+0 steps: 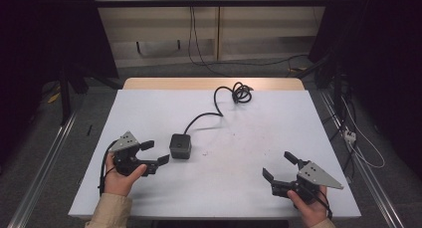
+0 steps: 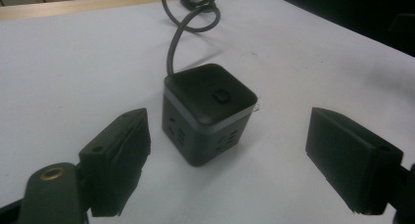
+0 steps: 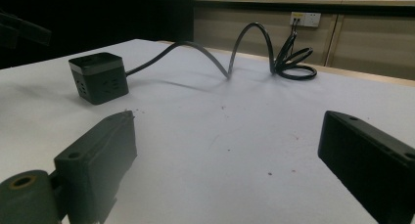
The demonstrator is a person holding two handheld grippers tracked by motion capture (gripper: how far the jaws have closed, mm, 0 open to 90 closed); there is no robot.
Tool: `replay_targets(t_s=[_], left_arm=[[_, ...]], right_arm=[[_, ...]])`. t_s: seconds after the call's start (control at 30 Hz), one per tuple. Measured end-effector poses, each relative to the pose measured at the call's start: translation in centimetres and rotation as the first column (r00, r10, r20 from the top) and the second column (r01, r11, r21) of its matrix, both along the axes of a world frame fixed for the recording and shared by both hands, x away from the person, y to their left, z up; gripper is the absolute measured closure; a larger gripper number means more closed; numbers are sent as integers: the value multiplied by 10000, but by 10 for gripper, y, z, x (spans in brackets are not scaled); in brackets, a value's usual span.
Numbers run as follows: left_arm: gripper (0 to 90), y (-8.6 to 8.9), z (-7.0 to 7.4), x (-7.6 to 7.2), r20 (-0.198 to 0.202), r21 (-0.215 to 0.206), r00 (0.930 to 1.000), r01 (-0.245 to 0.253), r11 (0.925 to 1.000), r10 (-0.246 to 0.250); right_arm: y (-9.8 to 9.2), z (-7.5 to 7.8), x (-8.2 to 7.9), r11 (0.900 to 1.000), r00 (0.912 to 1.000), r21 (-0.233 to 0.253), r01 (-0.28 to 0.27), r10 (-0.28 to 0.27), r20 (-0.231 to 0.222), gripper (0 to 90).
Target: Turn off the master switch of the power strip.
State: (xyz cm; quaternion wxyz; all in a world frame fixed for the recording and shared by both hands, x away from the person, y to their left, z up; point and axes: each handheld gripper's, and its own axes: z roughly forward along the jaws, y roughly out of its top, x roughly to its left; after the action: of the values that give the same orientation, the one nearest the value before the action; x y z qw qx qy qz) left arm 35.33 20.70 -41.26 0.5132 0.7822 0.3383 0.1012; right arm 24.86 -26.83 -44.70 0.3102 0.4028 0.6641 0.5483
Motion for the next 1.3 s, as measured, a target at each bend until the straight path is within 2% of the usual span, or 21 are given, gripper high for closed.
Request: replay_targets(t_s=[0.2, 0.4, 0.57, 0.83, 1.17, 1.3], left_arm=[[137, 7, -4, 1, -82, 100, 9999, -126, 9999, 127], [116, 10, -8, 2, -122, -8, 9997, -213, 9998, 213], [114, 14, -10, 3, -30, 93, 9996, -288, 9995, 288], [101, 17, -11, 1, -30, -8, 9996, -290, 9996, 290], [79, 26, -18, 0, 23, 302, 9995, -301, 9991, 301], [76, 30, -21, -1, 95, 224, 9984, -557, 9982, 555]], right_arm=[[1, 0, 0, 10000, 10000, -16, -5, 5, 1, 66], [0, 0, 0, 10000, 10000, -15, -2, 2, 5, 66], [0, 0, -1, 10000, 10000, -2, 2, -2, 12, 66], [-1, 0, 0, 10000, 10000, -1, 36, -36, 17, 66], [-1, 0, 0, 10000, 10000, 6, 65, -65, -22, 66], [-1, 0, 0, 10000, 10000, 9, 51, -51, -22, 66]])
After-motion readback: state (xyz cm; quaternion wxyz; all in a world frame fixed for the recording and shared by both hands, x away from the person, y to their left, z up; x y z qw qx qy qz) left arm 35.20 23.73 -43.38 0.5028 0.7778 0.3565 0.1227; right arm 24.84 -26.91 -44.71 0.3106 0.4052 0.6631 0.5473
